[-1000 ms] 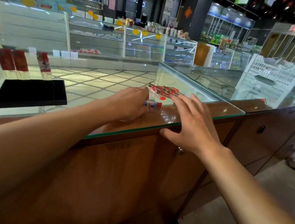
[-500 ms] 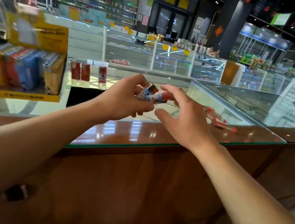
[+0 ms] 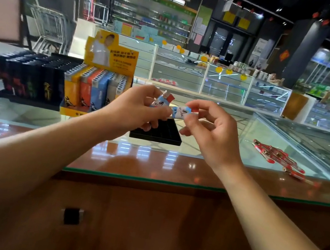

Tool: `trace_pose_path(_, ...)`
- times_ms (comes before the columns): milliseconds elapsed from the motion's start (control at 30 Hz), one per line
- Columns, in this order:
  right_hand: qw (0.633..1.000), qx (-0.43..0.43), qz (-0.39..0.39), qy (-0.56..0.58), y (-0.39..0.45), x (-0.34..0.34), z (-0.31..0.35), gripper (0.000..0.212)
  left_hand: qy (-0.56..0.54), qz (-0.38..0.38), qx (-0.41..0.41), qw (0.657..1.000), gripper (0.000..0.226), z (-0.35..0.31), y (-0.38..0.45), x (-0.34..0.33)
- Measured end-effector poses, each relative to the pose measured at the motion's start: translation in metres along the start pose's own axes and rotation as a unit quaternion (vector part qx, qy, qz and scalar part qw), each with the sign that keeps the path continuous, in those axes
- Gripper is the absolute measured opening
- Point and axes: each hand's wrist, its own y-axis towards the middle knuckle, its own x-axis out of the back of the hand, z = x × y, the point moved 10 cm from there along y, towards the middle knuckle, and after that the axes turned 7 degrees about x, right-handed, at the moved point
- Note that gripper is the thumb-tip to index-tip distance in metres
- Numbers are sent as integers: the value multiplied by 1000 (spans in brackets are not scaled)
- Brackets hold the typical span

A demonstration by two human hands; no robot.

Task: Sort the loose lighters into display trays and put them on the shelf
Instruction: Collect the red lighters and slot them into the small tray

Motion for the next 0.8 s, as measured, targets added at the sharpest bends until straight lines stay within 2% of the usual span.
trace_pose_path(67, 999, -14, 26, 18, 0, -6, -4, 29, 11, -5, 9, 1000, 13, 4, -1, 5)
trace_pose_path(167, 999, -19, 37, 6, 0, -9, -9, 31, 24, -3, 20, 1000, 12, 7, -2, 8)
trace_pose_path(267, 1000, 3, 17, 1, 2, -6, -8, 25, 33, -2, 37, 999, 18, 11, -4, 6)
trace_pose_path(400, 999, 29, -43, -13, 7, 7, -10, 11, -37, 13, 71, 997, 22, 23, -5, 5)
trace_pose_path(467, 995, 29, -87, -25, 9, 17, -18, 9, 1, -4, 61, 998, 13, 25, -3, 9)
trace_pose_path(567, 991, 38, -115, -54, 13, 18, -25, 14, 51, -35, 41, 997, 14, 25, -2, 15)
trace_pose_path(800, 985, 51, -93, -134, 38, 1, -37, 20, 83, -71, -2, 994, 17, 10, 8, 23)
